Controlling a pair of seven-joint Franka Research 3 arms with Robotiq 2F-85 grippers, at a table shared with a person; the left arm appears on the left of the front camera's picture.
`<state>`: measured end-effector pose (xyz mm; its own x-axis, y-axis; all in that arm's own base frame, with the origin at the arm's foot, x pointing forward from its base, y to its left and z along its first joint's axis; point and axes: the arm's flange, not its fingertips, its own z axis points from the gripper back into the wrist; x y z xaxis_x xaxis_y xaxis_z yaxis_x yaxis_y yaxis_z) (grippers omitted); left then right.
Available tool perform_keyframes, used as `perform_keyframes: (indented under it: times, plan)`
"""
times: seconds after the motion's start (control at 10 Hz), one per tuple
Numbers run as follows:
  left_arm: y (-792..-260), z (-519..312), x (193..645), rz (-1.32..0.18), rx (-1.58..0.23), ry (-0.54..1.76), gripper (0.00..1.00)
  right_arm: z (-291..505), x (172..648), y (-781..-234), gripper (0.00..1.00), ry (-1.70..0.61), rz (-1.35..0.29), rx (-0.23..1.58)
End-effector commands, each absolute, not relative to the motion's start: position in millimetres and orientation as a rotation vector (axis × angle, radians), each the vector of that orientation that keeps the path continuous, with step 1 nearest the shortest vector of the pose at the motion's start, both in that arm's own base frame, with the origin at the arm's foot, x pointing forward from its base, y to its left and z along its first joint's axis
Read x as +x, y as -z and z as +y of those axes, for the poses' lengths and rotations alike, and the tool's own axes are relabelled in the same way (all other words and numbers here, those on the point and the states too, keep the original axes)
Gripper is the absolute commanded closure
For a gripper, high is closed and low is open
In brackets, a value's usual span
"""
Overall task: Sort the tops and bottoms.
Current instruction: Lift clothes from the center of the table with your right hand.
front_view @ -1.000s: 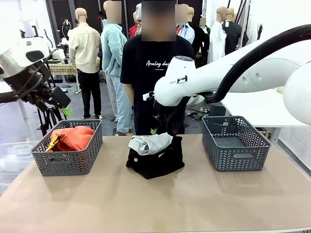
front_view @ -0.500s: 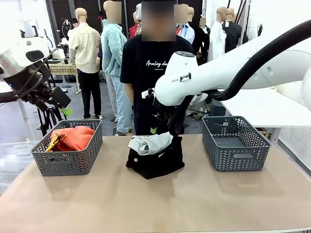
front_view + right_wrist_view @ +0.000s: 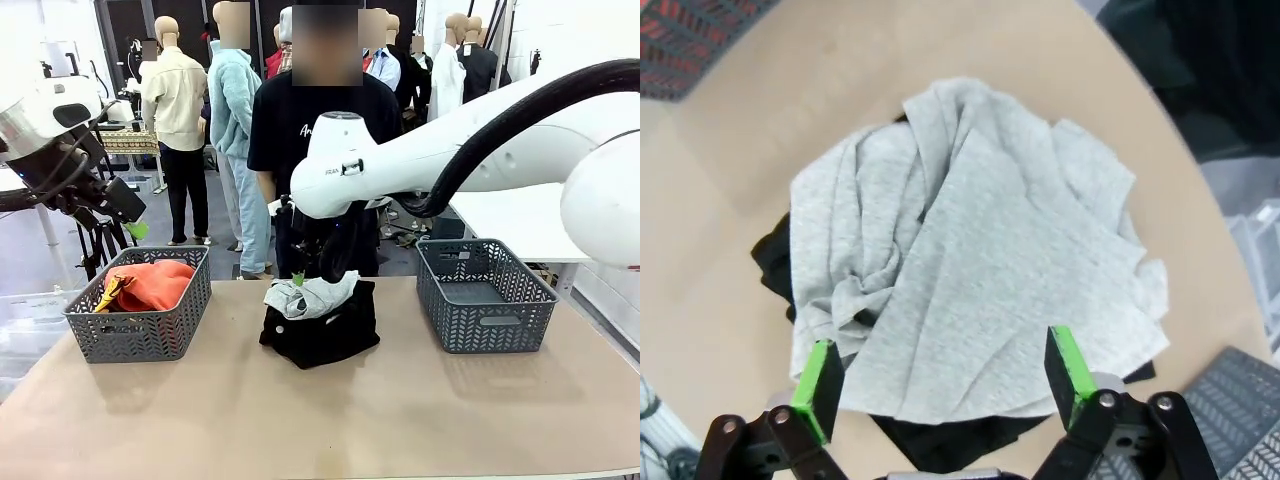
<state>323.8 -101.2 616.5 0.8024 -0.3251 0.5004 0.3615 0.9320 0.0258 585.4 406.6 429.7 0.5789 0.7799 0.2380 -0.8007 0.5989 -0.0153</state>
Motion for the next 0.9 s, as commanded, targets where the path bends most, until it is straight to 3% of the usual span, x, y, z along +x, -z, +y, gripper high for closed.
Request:
perform_keyframes:
  times: [0.0,0.7,0.8]
  plan:
    - [-618.3,-101.1,324.9,-0.524,-0.073,0.365,0.00,413.2,599.6,-420.1,0.00,-0.909,-0.188,0.028]
    - [-618.3,-101.1,324.9,-0.524,-0.073,0.365,0.00,412.1,611.5,-379.8,0.00,-0.893,-0.041,0.044]
    - [-618.3,-101.1,324.9,-0.524,-0.073,0.365,0.00,412.0,614.6,-378.5,0.15,-0.896,-0.033,0.040]
